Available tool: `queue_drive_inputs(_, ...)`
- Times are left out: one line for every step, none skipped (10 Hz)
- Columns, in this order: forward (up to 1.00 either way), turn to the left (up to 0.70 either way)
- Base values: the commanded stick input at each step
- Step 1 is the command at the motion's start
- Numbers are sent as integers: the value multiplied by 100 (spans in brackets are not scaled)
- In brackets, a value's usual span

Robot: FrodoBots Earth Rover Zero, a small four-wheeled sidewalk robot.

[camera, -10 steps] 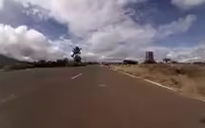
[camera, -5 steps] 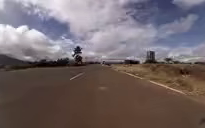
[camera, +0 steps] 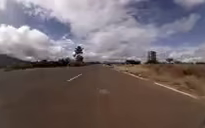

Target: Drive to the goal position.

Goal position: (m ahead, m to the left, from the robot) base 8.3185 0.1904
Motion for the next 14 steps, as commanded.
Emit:
queue_drive_inputs(70,0)
queue_drive_inputs(70,0)
queue_drive_inputs(70,0)
queue_drive_inputs(70,0)
queue_drive_inputs(70,-1)
queue_drive_inputs(70,-3)
queue_drive_inputs(70,-35)
queue_drive_inputs(70,-35)
queue_drive_inputs(70,-35)
queue_drive_inputs(70,-35)
queue_drive_inputs(70,-35)
queue_drive_inputs(70,0)
queue_drive_inputs(70,0)
queue_drive_inputs(70,0)
